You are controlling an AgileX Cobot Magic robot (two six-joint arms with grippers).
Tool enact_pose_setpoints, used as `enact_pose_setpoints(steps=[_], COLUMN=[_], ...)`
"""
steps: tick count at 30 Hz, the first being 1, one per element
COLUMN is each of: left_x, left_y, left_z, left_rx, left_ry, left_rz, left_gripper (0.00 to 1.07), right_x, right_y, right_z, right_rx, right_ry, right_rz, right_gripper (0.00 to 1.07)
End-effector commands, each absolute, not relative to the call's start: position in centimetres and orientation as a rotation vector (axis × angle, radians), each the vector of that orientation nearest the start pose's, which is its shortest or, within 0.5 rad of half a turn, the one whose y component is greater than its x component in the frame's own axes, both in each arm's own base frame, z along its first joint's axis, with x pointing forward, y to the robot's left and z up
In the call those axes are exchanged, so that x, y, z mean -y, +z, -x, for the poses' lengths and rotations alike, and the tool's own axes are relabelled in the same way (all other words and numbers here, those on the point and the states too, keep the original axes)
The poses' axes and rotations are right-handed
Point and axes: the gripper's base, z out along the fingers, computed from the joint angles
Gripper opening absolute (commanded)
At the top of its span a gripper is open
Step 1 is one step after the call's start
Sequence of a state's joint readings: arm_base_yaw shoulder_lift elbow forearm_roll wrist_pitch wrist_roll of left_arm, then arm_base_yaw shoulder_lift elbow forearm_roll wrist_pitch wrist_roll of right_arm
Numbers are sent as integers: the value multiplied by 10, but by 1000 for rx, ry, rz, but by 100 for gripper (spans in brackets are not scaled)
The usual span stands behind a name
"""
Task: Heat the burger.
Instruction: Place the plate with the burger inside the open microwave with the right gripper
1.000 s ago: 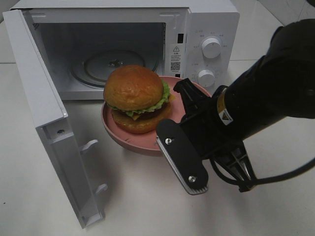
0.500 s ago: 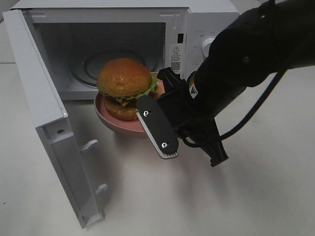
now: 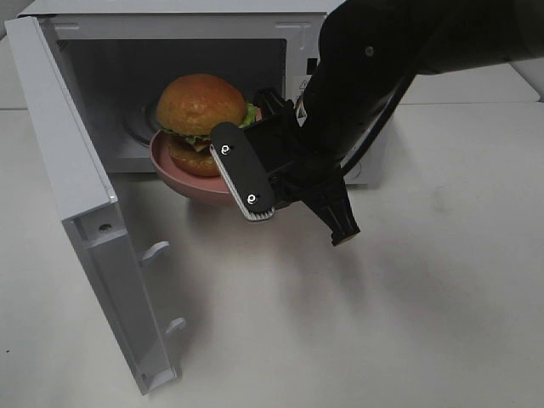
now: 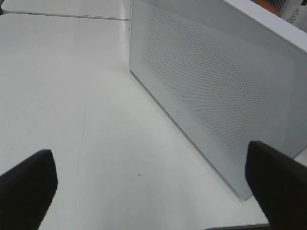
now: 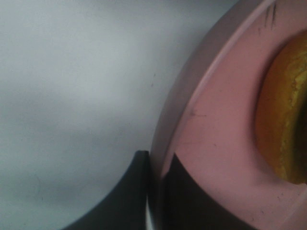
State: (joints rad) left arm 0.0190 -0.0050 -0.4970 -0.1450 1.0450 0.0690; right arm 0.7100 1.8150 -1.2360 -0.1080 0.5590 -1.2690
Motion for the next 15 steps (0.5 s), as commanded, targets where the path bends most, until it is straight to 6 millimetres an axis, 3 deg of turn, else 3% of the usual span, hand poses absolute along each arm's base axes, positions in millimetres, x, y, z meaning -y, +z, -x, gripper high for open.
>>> enact_pose_setpoints(steps=[1,15], left_x=[12,12], left_y=[278,278], left_z=[8,8], left_rx=[-1987,-1987], left_ry=[-121,-121], left_rz=[-65,-65], left_gripper=[100,100], right_x=[-251,-277], right_y=[223,218], right_z=[-307,-339], right_rx=[-1327,-1424], right_ry=[-339,-313], right_rz=[2201,2144], right_gripper=[0,0])
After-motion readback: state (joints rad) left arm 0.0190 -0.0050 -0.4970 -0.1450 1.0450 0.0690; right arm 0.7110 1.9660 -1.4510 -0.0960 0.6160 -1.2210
